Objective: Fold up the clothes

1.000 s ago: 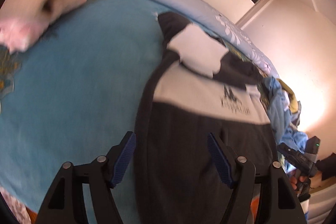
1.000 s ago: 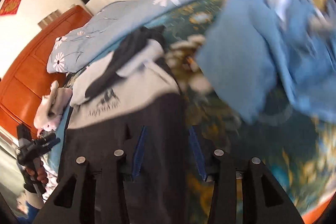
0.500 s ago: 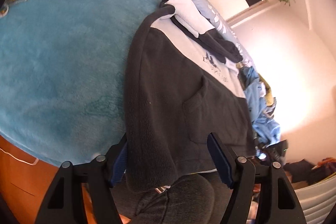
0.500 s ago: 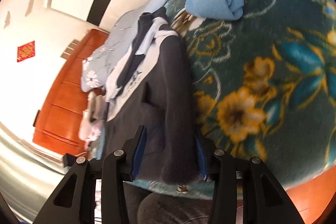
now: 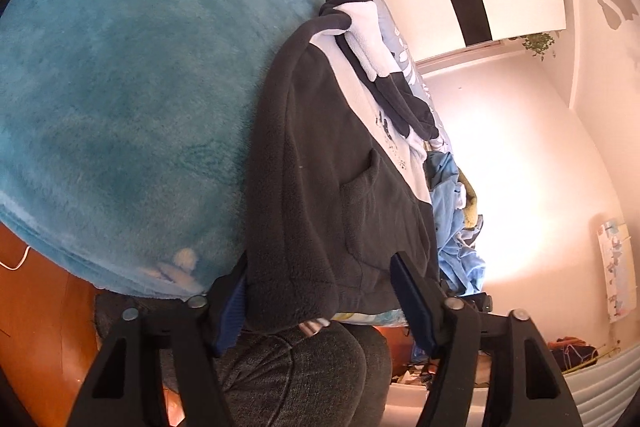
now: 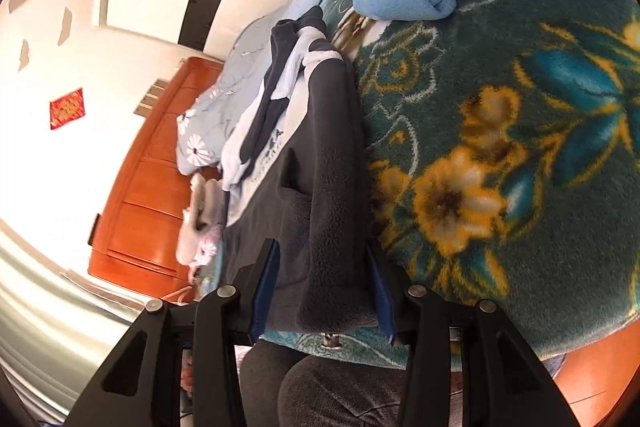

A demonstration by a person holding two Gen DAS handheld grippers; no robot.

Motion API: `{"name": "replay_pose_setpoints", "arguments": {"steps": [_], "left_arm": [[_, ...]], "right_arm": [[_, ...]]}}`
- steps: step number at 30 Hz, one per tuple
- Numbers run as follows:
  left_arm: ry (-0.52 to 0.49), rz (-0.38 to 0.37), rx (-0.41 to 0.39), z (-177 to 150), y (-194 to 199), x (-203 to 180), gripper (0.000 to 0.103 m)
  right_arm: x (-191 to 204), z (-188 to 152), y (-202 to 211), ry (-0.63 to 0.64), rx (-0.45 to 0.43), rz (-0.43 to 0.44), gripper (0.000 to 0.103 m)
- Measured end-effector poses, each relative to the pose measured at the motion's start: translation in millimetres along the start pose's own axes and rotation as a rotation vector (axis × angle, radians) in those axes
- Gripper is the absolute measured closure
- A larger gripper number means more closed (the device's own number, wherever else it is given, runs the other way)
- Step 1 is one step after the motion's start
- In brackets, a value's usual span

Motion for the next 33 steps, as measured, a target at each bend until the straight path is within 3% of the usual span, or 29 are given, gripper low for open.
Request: {"name": "replay_pose_setpoints", "arguments": {"steps": [2, 3, 4, 9, 13, 18, 23, 28, 33], "left_arm": [[0.037, -0.001, -0.006, 2, 3, 8, 0.062], [0.06, -0.002, -0.008, 3, 4, 14, 0.076], [0.078, -0.009, -0.008, 3, 6, 20, 0.079], [0.106, -0.117, -0.019, 6, 13, 19, 0.081], [0.057, -0.251, -0.037, 35, 28, -18, 0.082], [-0.043, -0.312, -0.086, 99, 22, -88, 0.081], [-0.01, -0.302, -0.101, 188, -9, -132, 0.081], [0.133, -0.289, -0.091, 285, -60, -140, 0.081], [0.187, -0.177, -0.119, 348, -111, -129, 0.081]], "right_arm": [[-6, -2, 2, -0.026, 0.014, -0.028, 0.08], [-9, -3, 4, -0.039, 0.018, -0.031, 0.083], [-9, -3, 6, -0.046, 0.019, -0.031, 0.082], [-7, 2, 13, -0.075, 0.031, -0.01, 0.083], [10, 35, 23, -0.078, -0.017, 0.077, 0.083], [46, 110, 12, -0.041, -0.09, 0.158, 0.083], [80, 190, -29, -0.006, -0.119, 0.157, 0.083], [68, 267, -81, -0.106, -0.138, 0.098, 0.083], [48, 329, -131, -0.166, -0.192, 0.028, 0.084]]}}
Point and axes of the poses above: each gripper's, at about its wrist camera, not at the fingertips, and y roughly against the way its jaws point, x to its left, z to its top, the point moved 1 cm from there along -y, roughly the way its jaws point, and after that the axes turned 10 degrees about y, right-handed, at the moved point
